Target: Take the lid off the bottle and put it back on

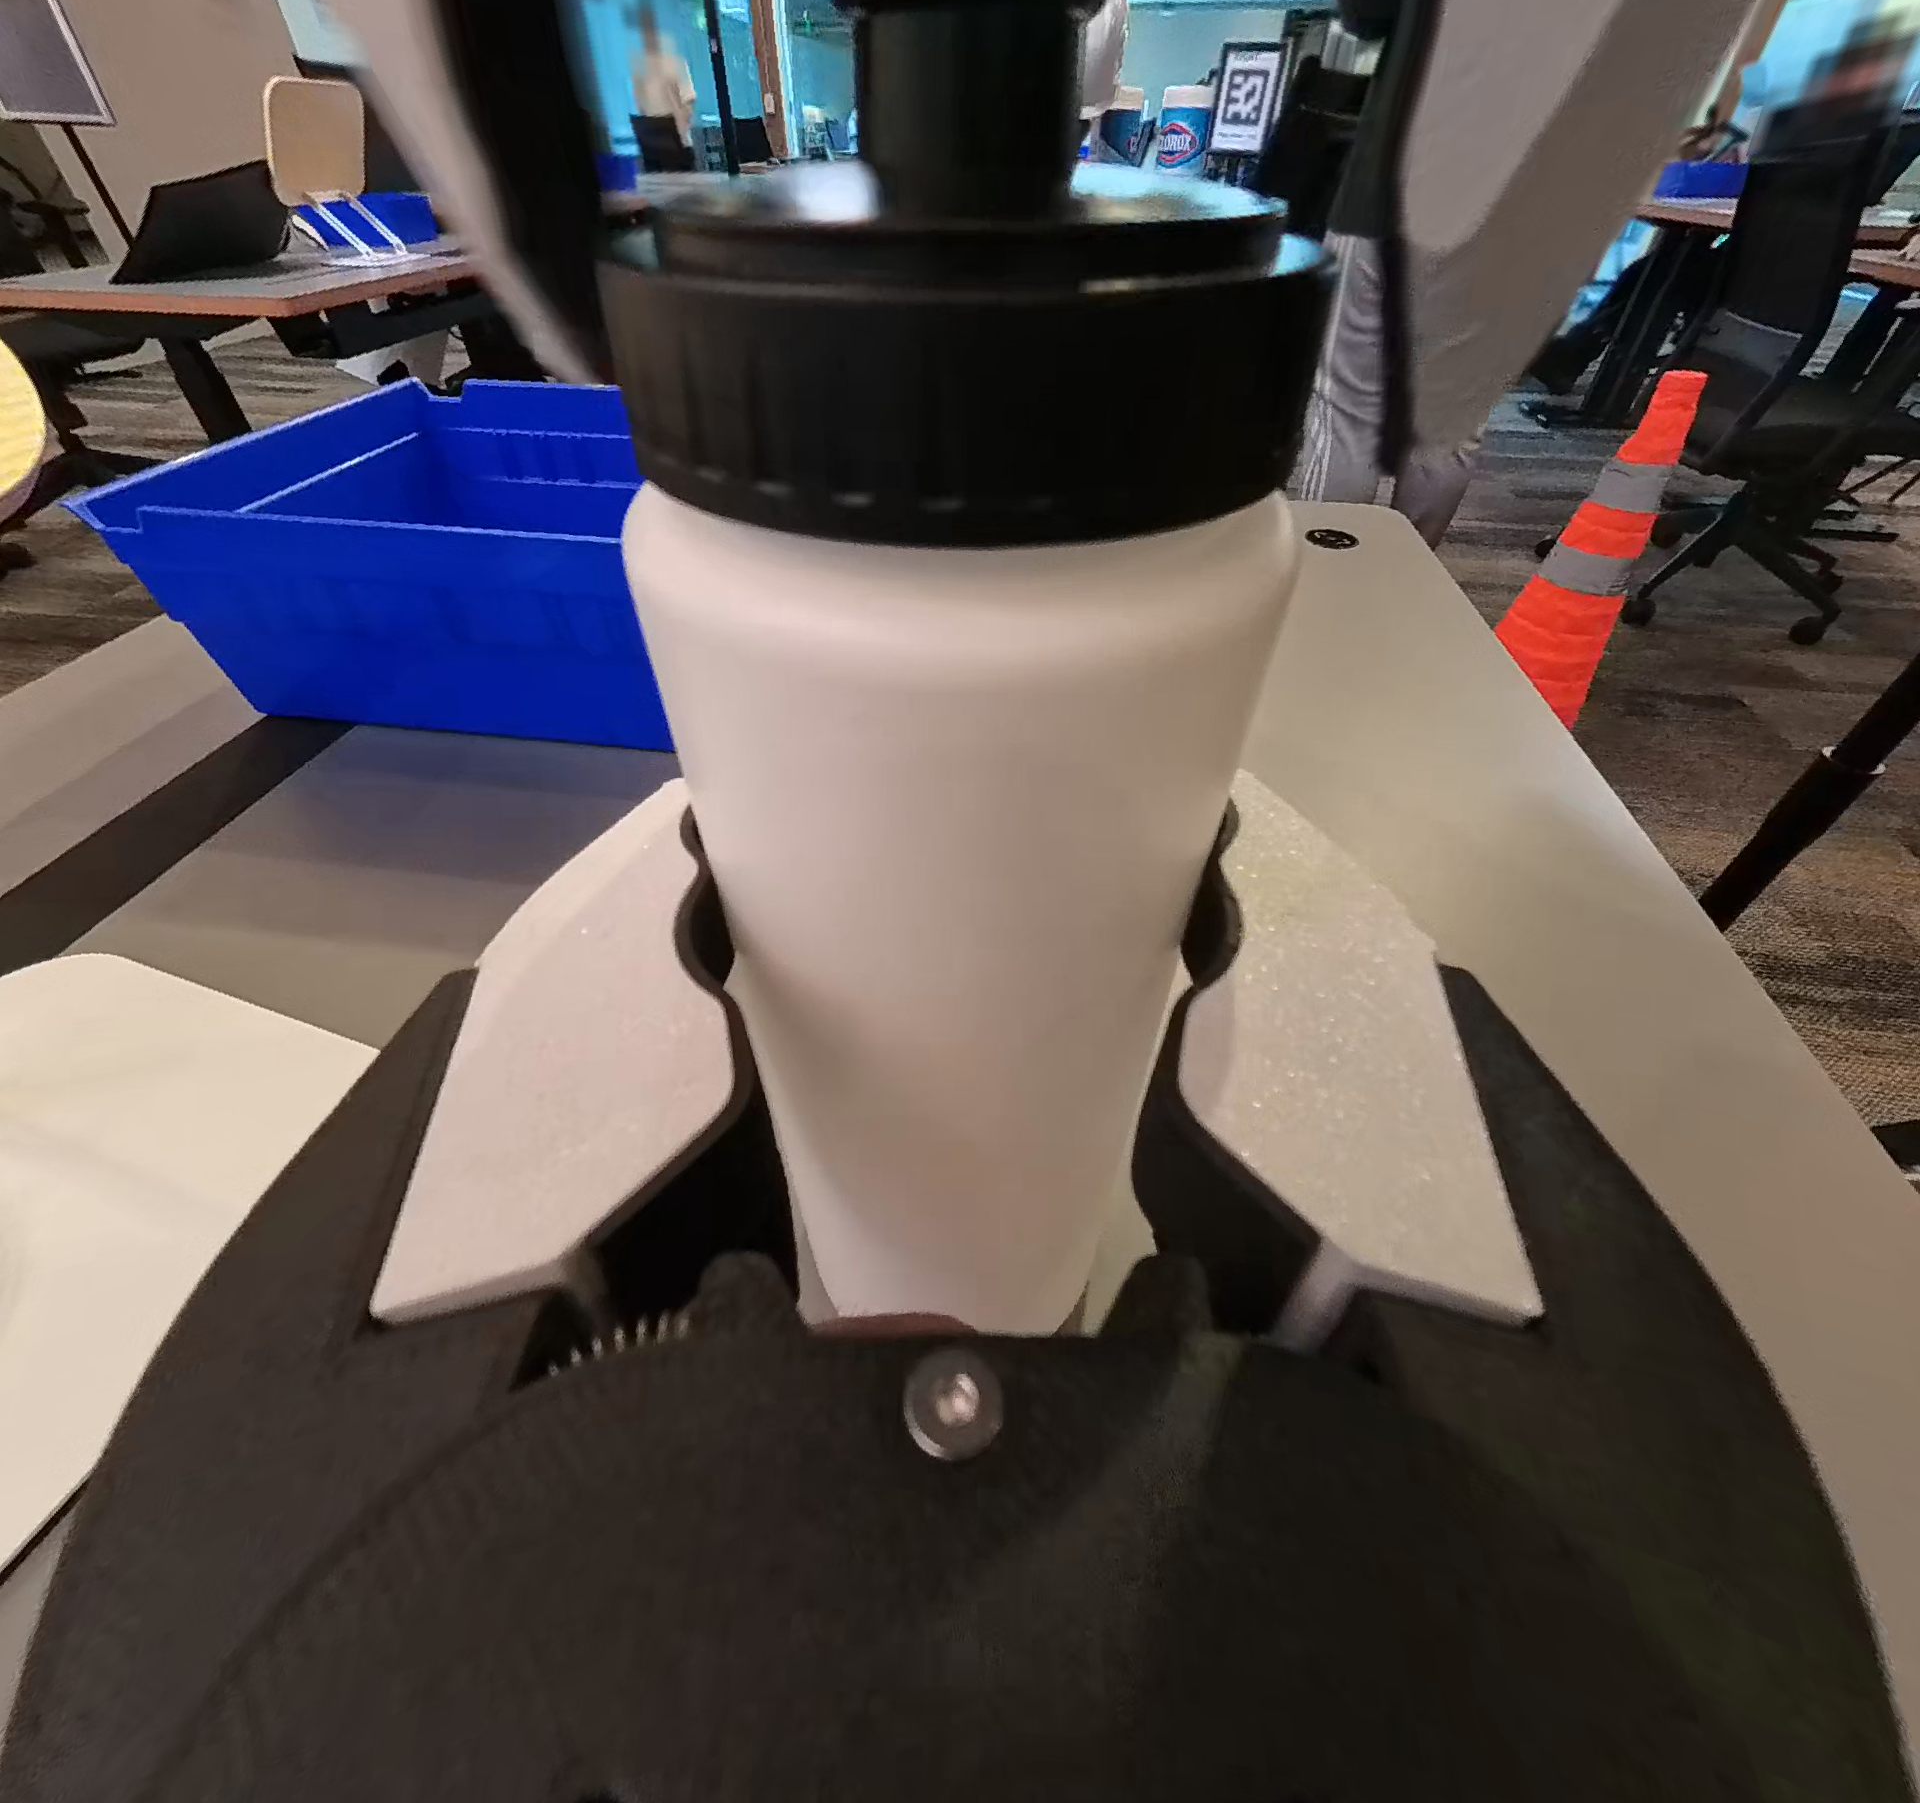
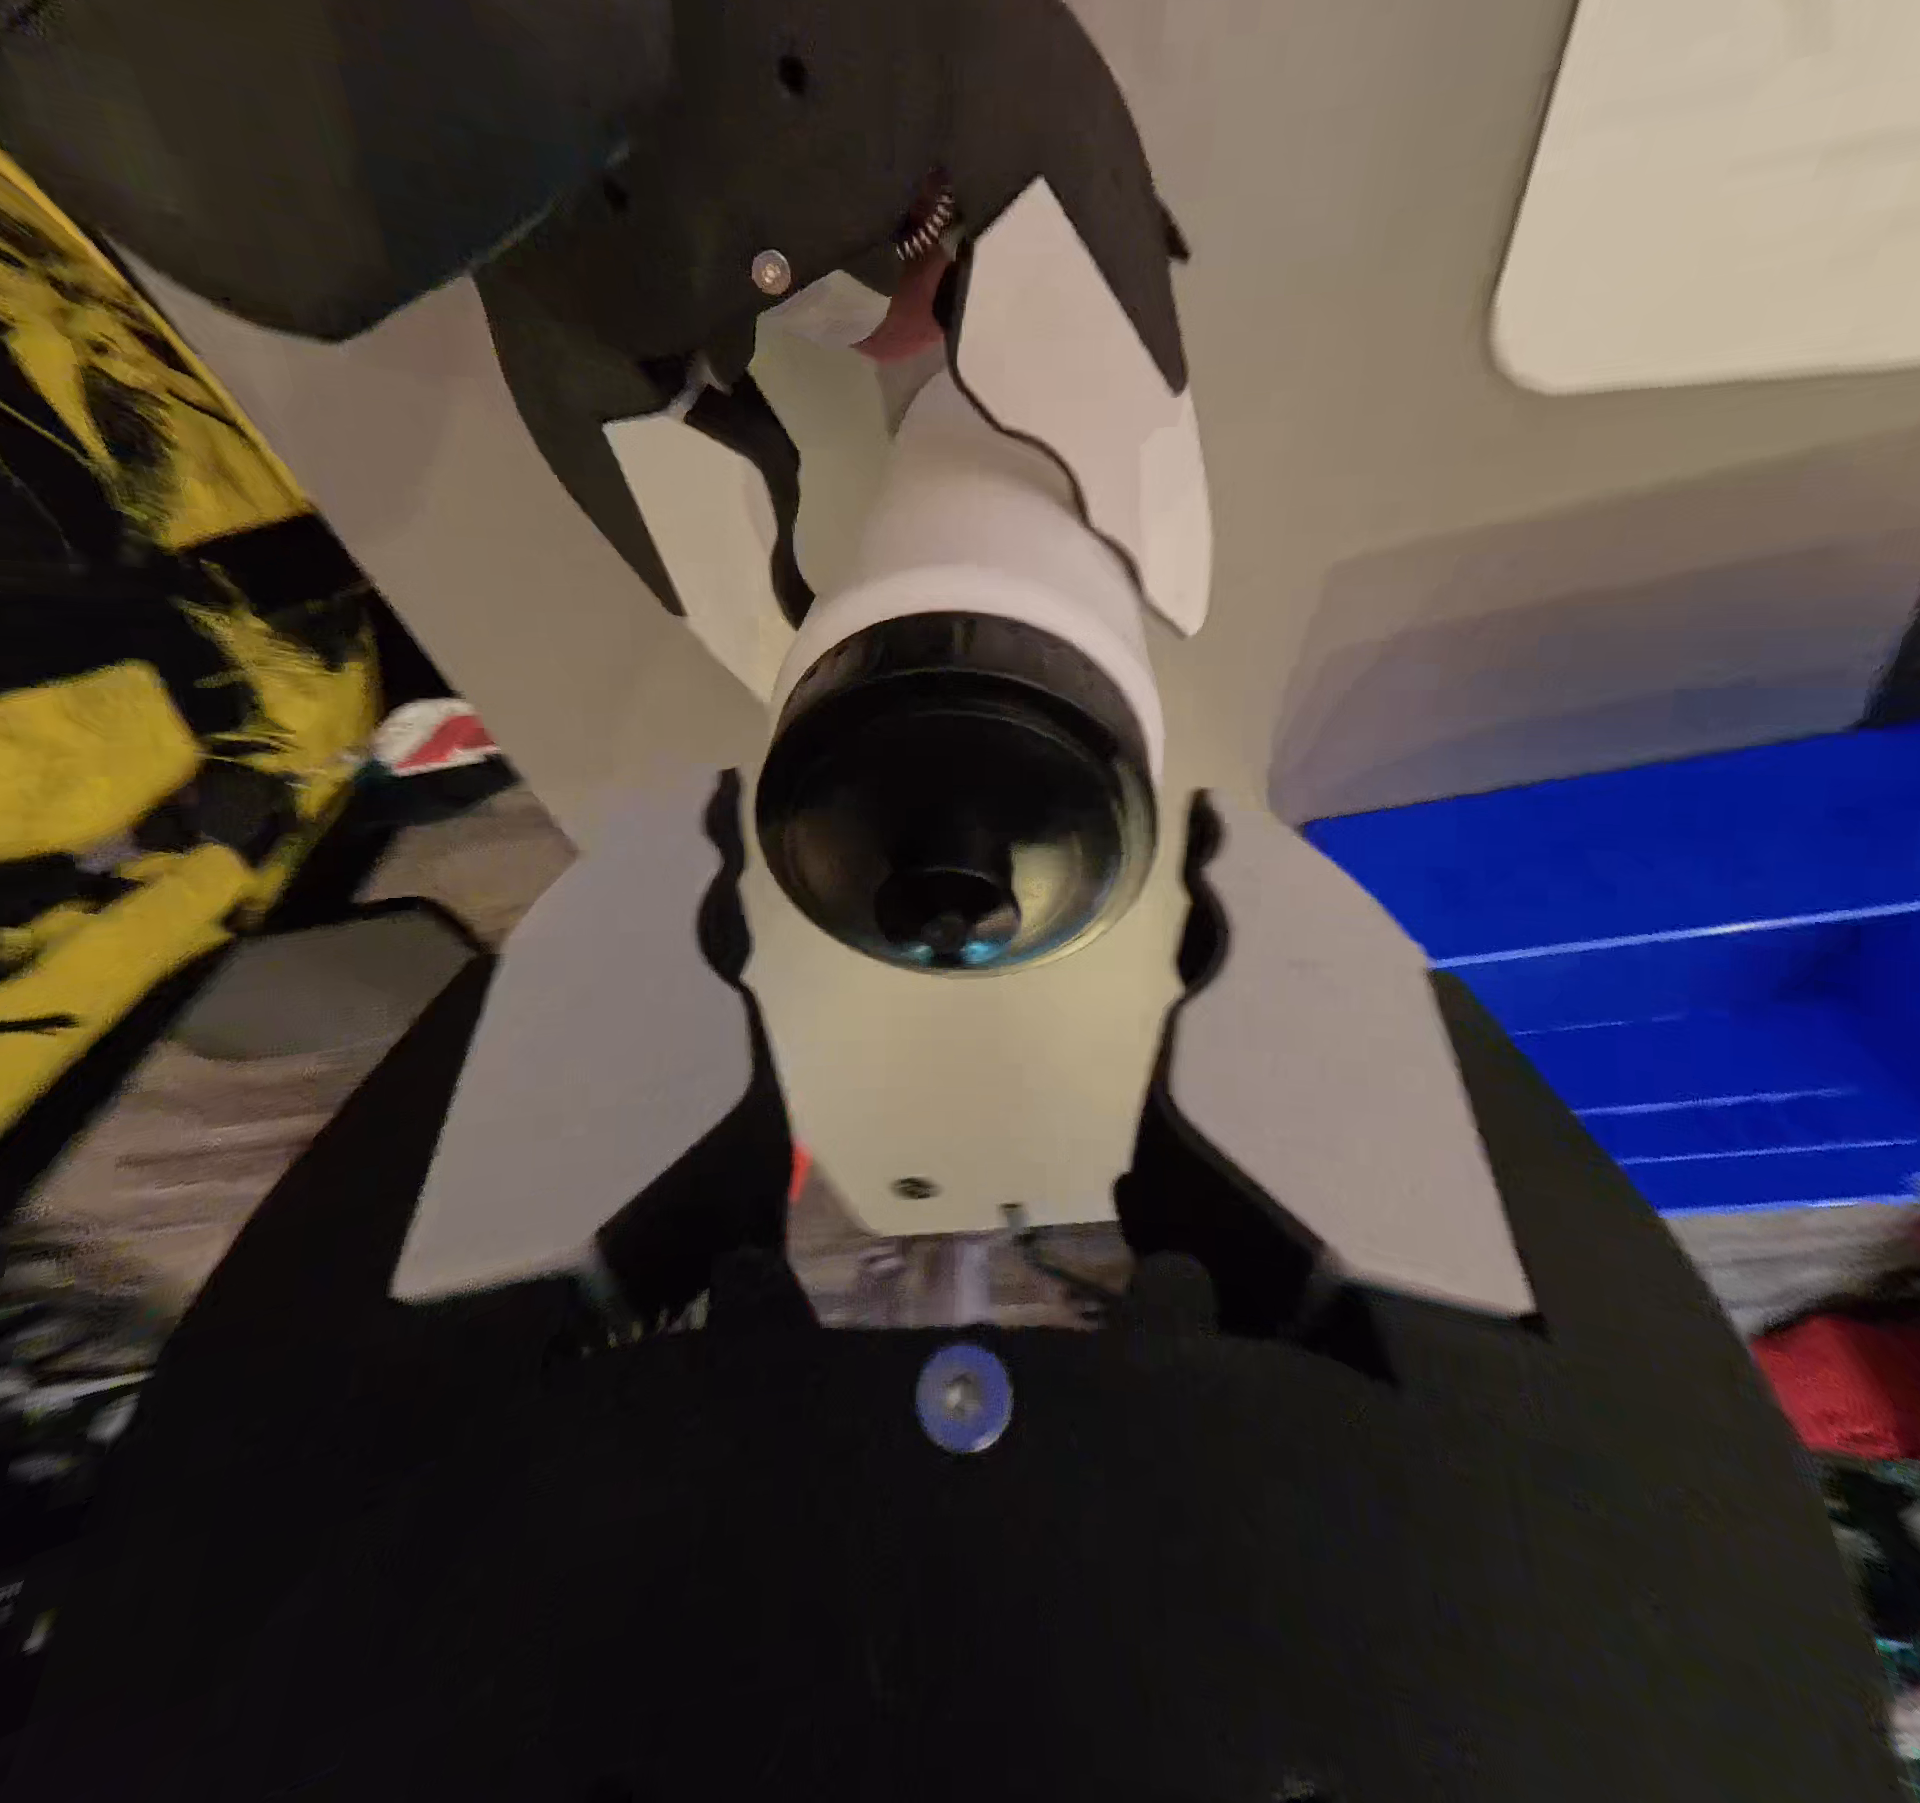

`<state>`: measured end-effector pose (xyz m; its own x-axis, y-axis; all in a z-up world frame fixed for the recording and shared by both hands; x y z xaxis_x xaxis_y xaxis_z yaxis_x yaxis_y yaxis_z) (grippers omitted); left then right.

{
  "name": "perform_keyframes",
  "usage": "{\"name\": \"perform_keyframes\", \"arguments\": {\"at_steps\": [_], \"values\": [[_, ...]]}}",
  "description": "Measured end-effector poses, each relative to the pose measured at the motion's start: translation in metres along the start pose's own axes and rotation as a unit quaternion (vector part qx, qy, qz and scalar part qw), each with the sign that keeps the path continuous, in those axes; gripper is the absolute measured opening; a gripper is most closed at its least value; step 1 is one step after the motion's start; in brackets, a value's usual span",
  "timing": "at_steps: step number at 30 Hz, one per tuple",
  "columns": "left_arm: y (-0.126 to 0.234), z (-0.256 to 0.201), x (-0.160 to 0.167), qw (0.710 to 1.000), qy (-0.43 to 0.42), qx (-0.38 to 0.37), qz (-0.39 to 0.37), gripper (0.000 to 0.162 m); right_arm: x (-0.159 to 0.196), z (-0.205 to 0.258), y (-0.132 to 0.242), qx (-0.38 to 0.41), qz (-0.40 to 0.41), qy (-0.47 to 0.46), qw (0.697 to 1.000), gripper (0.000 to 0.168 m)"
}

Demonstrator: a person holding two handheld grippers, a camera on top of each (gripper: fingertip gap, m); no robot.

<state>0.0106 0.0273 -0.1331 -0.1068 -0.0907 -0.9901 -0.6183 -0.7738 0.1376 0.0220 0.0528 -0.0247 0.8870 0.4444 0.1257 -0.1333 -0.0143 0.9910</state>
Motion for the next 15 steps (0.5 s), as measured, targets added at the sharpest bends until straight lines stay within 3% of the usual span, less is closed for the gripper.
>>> {"name": "perform_keyframes", "arguments": {"at_steps": [1,4,8,12,15], "values": [[0.0,0.0,0.0,1.0,0.001,0.0,0.0,0.087,-0.002,-0.002,0.002,0.024,-0.007,0.026,0.999,0.093],[0.0,0.0,0.0,1.0,0.001,0.002,-0.001,0.087,-0.008,0.002,0.011,0.05,-0.03,0.108,0.992,0.092],[-0.001,0.0,0.0,1.0,0.001,0.002,0.0,0.087,-0.008,0.008,0.01,0.057,0.0,0.171,0.984,0.072],[-0.001,0.0,0.0,1.0,0.0,0.001,0.001,0.087,-0.008,0.01,0.007,0.052,0.01,0.151,0.987,0.067],[-0.001,0.0,0.0,1.0,0.001,0.001,0.001,0.087,-0.008,0.004,0.007,0.021,-0.004,-0.01,1.0,0.066]]}}
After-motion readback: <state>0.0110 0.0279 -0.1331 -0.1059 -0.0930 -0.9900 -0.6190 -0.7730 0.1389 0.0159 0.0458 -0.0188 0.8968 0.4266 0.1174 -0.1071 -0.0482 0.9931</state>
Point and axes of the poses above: each gripper's, where its closed fingertips meet, y back along the fingers, x out of its underside, z = x × y across the jaws, the point moved 6 cm from there along y, back along the fingers, and after that the axes turned 2 degrees about -y, right-handed, at the moved point
